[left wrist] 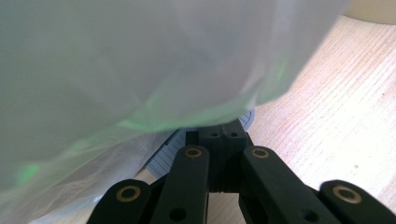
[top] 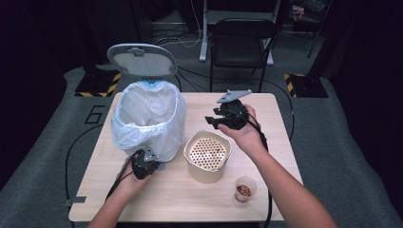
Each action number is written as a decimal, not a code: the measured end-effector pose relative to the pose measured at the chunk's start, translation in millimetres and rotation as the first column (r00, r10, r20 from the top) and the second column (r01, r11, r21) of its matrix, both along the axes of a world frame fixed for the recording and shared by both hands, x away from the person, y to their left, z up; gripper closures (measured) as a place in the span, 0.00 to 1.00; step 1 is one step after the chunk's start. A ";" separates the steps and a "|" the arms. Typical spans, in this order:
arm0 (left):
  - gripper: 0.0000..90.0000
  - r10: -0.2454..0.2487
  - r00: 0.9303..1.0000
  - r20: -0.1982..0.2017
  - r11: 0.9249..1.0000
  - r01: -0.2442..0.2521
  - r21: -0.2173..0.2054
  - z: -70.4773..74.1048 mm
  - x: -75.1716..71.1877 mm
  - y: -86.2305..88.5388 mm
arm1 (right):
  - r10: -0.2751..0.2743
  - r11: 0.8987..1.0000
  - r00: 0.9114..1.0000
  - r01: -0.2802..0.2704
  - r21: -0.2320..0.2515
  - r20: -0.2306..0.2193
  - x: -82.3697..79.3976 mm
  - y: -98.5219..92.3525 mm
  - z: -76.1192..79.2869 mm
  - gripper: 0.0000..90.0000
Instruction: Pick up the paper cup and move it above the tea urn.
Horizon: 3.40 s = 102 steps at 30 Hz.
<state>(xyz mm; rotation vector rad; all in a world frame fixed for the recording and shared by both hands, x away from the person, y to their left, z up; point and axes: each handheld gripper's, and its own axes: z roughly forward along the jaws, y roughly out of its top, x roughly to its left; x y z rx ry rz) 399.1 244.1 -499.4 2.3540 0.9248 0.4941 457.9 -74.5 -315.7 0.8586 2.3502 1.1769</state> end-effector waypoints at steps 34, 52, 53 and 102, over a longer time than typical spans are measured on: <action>1.00 0.009 1.000 -0.009 1.000 -0.009 -0.006 0.5 -1.0 -0.5 | 0.020 1.000 0.980 -0.021 -0.003 -0.199 8.9 -42.7 -97.4 0.91; 1.00 0.004 1.000 0.005 1.000 -0.004 0.013 0.2 -3.1 -2.5 | 0.139 0.990 0.965 -0.142 0.001 -0.224 -17.6 -39.6 -96.9 0.92; 1.00 0.003 1.000 0.008 1.000 -0.003 0.005 -0.4 -2.9 -2.4 | 0.145 0.989 0.964 -0.148 0.003 -0.221 -18.7 -39.9 -97.2 0.92; 1.00 0.018 1.000 -0.016 1.000 -0.017 0.015 1.2 -4.7 -3.3 | 0.018 0.997 0.995 -0.010 0.080 -0.094 -98.9 -110.0 -99.2 0.22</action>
